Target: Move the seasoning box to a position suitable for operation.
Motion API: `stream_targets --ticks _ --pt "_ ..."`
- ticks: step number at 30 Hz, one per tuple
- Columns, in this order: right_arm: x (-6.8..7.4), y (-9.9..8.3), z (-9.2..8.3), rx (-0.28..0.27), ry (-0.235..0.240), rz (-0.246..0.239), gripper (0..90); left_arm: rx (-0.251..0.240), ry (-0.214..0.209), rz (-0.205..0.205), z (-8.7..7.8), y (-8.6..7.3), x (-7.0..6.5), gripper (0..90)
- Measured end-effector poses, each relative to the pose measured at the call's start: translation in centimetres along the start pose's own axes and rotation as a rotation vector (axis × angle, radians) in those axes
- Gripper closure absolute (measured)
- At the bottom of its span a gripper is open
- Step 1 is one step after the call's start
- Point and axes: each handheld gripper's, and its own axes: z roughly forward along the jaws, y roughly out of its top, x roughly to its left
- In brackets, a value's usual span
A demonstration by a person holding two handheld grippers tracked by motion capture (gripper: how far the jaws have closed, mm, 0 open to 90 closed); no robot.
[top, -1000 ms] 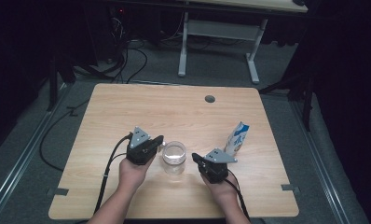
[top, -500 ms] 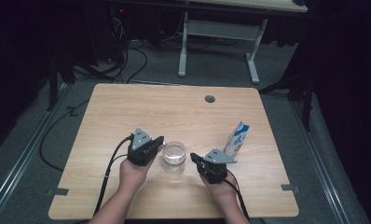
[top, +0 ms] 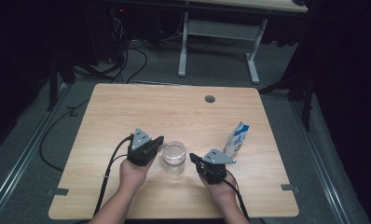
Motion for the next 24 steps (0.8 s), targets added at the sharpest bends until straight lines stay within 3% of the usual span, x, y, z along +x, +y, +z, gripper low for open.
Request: stream_targets --ticks 13,24 --pt "0.15 0.11 -0.12 -0.016 0.005 -0.006 90.0 0.000 -0.004 -0.011 0.10 -0.12 0.29 90.0" --pt "0.96 0.71 -0.52 -0.040 0.037 -0.027 90.0 -0.004 -0.007 -0.014 0.14 -0.14 0.34 90.0"
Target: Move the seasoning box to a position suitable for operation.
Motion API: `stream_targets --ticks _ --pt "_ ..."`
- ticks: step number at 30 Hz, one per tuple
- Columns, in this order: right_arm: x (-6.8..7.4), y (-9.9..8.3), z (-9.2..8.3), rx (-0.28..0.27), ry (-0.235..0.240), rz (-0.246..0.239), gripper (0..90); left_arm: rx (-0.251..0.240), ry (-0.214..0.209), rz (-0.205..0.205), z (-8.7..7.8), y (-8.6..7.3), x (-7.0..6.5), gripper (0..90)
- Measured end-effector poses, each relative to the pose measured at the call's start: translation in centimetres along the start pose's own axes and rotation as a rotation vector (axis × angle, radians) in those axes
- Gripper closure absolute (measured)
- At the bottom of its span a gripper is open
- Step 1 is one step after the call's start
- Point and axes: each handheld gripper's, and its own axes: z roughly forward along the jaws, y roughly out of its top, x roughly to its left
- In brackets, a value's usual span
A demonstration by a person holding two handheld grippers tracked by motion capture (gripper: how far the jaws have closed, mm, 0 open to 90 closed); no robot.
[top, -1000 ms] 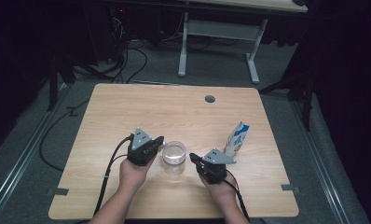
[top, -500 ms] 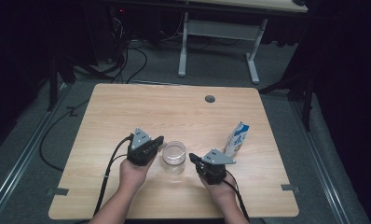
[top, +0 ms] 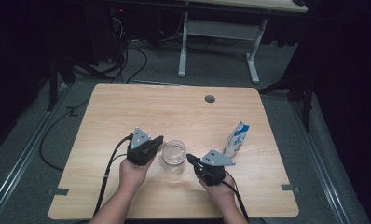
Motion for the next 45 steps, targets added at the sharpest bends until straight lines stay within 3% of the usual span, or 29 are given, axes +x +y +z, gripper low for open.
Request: stream_targets --ticks 7,12,16,19,24,29,33,45 --pt "0.4 0.1 0.1 0.000 0.010 -0.015 90.0 -0.003 -0.003 -0.009 -0.1 0.0 0.1 90.0" --pt "1.0 0.5 -0.1 -0.010 0.022 -0.025 90.0 -0.042 -0.005 -0.025 -1.6 -0.2 0.2 90.0" --pt "1.2 0.6 -0.3 -0.012 0.028 -0.027 90.0 -0.029 -0.005 0.003 -3.1 -1.8 -0.3 90.0" --pt "1.3 0.7 -0.2 -0.014 0.026 -0.028 90.0 -0.005 -0.020 -0.014 -3.7 -3.2 -0.6 90.0" --pt "1.5 0.7 -0.2 -0.010 0.022 -0.035 90.0 0.026 -0.051 0.004 -4.1 -4.8 -1.6 90.0" --pt "1.5 0.8 -0.2 -0.011 0.022 -0.032 90.0 -0.004 -0.094 0.020 -4.2 -4.8 -2.7 90.0" --pt "1.5 0.8 -0.2 -0.014 0.024 -0.028 90.0 -0.014 -0.124 0.010 -3.9 -4.5 -3.3 90.0" --pt "1.4 1.0 -0.1 -0.024 0.030 -0.018 90.0 -0.026 -0.149 -0.005 -3.4 -4.2 -3.9 90.0"
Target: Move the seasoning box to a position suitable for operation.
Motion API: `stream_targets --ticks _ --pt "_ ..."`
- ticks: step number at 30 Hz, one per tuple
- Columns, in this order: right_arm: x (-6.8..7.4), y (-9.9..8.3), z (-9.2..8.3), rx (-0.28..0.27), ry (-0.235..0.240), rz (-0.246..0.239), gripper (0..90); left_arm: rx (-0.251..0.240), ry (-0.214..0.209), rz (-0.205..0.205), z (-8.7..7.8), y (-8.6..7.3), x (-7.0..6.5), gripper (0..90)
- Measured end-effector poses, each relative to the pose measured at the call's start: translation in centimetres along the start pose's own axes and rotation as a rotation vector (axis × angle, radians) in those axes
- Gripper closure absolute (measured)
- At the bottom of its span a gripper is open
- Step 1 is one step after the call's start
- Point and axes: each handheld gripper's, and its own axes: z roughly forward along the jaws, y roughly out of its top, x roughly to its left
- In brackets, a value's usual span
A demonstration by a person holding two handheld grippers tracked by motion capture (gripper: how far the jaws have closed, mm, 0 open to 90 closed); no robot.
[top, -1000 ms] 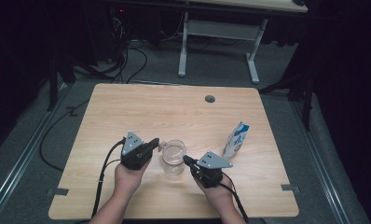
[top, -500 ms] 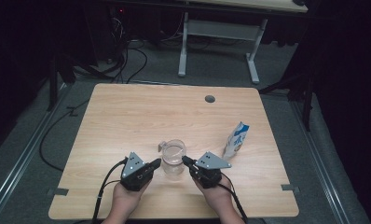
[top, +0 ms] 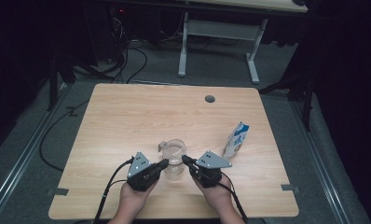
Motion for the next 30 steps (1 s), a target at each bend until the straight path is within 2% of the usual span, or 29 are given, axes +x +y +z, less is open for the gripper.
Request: stream_targets --ticks 14,30 --pt "-0.4 -0.3 0.5 0.009 0.005 0.014 90.0 -0.033 -0.003 -0.027 -0.2 0.4 0.2 90.0" --pt "-0.4 -0.5 0.5 0.001 0.006 0.008 90.0 -0.082 0.027 -0.057 -0.7 1.1 1.2 90.0"
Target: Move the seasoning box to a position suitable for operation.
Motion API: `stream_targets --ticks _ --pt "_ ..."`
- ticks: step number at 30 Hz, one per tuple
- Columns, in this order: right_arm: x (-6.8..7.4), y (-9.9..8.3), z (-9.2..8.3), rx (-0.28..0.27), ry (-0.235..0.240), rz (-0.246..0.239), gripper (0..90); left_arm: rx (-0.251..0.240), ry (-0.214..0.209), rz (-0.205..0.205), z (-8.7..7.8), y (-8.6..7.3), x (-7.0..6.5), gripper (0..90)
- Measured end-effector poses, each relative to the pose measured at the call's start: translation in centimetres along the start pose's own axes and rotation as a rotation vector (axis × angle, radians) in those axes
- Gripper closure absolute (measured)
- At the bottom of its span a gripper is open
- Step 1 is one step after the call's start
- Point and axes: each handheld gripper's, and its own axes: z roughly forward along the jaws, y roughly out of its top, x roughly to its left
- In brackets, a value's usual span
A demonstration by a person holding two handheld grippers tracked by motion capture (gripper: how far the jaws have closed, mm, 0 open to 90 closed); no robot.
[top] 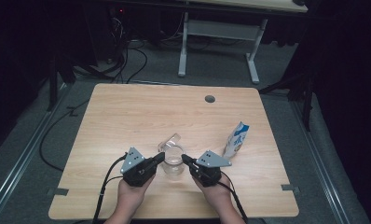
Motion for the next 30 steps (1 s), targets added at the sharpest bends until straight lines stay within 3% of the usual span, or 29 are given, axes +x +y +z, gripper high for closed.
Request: stream_targets --ticks 21,30 --pt "0.0 0.0 0.0 -0.002 -0.001 0.000 90.0 -0.014 0.057 -0.022 -0.3 0.1 1.6 90.0" --pt "0.1 0.0 0.0 0.002 0.000 0.003 89.6 0.022 0.073 -0.031 -1.1 -1.2 2.7 88.1"
